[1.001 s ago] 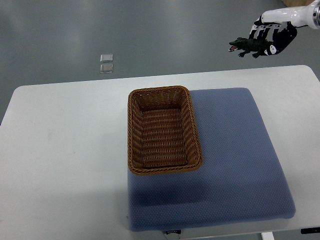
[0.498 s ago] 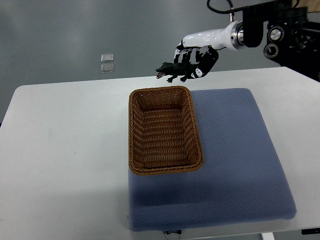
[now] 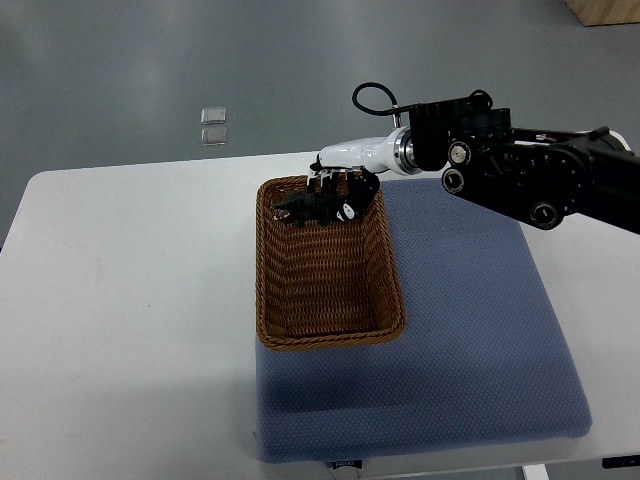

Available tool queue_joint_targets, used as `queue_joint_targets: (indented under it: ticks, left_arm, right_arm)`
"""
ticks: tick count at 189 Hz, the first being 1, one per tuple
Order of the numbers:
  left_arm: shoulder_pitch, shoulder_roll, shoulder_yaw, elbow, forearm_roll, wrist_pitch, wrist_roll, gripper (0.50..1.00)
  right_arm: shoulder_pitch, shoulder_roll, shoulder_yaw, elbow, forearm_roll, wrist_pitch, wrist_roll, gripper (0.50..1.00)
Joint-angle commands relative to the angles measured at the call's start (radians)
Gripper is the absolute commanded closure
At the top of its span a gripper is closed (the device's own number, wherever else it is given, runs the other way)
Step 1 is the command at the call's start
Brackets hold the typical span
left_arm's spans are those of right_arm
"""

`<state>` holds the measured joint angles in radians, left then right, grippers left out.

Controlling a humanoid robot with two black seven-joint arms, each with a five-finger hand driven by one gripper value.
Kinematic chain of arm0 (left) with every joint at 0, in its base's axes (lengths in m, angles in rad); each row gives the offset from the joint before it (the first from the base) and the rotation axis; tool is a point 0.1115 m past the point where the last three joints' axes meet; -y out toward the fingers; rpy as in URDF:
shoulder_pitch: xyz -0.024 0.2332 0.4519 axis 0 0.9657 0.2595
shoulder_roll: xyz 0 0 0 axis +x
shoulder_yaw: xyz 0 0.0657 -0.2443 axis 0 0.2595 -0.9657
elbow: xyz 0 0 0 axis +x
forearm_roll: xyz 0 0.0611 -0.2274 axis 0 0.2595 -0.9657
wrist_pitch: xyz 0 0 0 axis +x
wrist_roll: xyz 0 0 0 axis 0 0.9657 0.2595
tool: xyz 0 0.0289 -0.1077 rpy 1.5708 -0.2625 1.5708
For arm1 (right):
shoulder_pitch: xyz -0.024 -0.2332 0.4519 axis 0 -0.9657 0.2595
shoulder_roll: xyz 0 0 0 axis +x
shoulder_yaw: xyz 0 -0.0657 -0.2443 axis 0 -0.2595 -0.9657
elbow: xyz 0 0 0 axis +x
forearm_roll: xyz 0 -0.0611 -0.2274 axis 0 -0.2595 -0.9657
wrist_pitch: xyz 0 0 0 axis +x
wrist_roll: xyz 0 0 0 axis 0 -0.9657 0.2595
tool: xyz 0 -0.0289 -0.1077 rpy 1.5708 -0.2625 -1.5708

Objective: Place crocodile in brown basket with right hand

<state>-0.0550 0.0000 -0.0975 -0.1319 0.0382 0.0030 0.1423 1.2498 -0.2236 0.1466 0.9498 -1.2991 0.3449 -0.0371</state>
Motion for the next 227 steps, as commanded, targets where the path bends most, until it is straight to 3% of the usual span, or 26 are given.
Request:
queue_joint_targets:
  ticks: [1,64,84,98,105,109,127,150,186,227]
  left_arm:
    - [0.0,0.0,0.002,-0.002,0.0,0.0,0.0,0.5]
    - [0.001,0.0,0.002,-0.002,0.0,0.0,0.0,0.5]
    - [0.0,0.0,0.001,0.0,0.0,0.0,0.0,0.5]
    - [0.001,0.0,0.001,0.0,0.0,0.0,0.0,0.5]
    - [0.0,0.0,0.001,0.0,0.0,0.0,0.0,0.5]
    - [0.0,0.0,0.001,0.0,0.0,0.0,0.0,0.5]
    - [0.0,0.0,-0.002,0.0,0.0,0.0,0.0,0.5]
    - [0.0,0.0,-0.002,0.0,0.0,0.0,0.0,0.5]
    - [0.0,0.0,-0.002,0.0,0.0,0.0,0.0,0.5]
    - [0.0,0.0,-0.004,0.002,0.0,0.0,0.0,0.5]
  right_arm:
    - [-0.01,0.007,0.002,0.0,0.001,-0.004,0.0,1.0]
    - [-0.081,0.059,-0.004,-0.042,-0.003,-0.026,0.0,0.991]
    - [-0.092,0.07,-0.004,-0.057,-0.006,-0.027,0.0,0.948]
    - [-0.099,0.076,-0.005,-0.066,-0.006,-0.027,0.0,0.873]
    - [-0.101,0.079,-0.005,-0.069,-0.006,-0.027,0.002,0.769]
    - [-0.102,0.079,-0.005,-0.071,-0.006,-0.027,0.002,0.736]
    - [-0.113,0.078,-0.002,-0.072,-0.006,-0.029,0.002,0.697]
    - [-0.113,0.073,0.01,-0.072,-0.005,-0.029,0.002,0.572]
    - [-0.098,0.035,0.048,-0.072,0.008,-0.029,0.002,0.57]
    - [-0.127,-0.017,0.381,-0.072,0.044,-0.043,0.006,0.572]
